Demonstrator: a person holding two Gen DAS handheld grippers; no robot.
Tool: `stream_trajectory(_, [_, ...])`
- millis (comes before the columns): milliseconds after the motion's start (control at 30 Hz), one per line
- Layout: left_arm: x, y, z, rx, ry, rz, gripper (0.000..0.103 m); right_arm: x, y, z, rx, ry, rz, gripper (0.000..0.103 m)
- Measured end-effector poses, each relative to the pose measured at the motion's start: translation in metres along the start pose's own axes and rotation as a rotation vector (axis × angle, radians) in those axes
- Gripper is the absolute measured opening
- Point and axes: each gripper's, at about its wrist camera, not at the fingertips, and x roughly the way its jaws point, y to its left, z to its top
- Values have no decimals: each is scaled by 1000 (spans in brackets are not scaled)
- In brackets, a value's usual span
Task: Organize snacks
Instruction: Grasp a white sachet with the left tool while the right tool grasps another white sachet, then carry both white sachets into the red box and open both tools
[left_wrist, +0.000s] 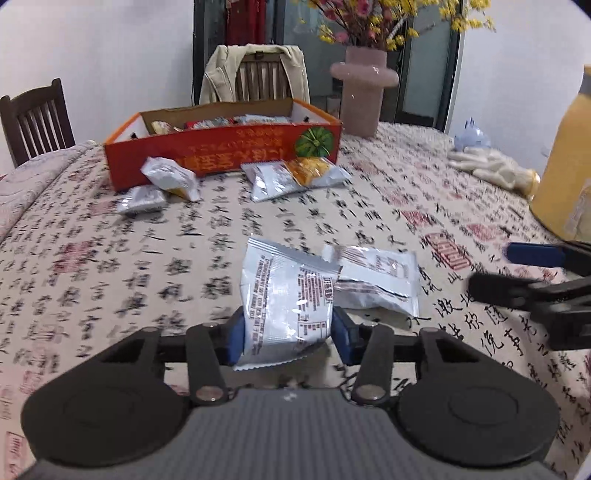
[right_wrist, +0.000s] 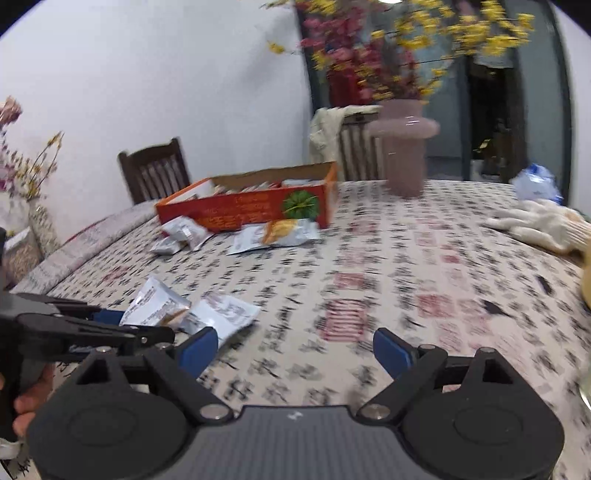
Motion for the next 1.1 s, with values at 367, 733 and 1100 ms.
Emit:
stream_trajectory(367, [-24, 88, 8, -180, -65, 4, 48, 101, 68, 28, -227, 188, 77, 84])
stream_trajectory(733, [-32, 119, 11, -211, -85, -28, 48, 107, 85, 30, -169, 179, 62, 54])
stream_trajectory(1100, [-77, 168, 73, -159, -256, 98, 48, 66, 68, 64, -135, 60, 65, 53])
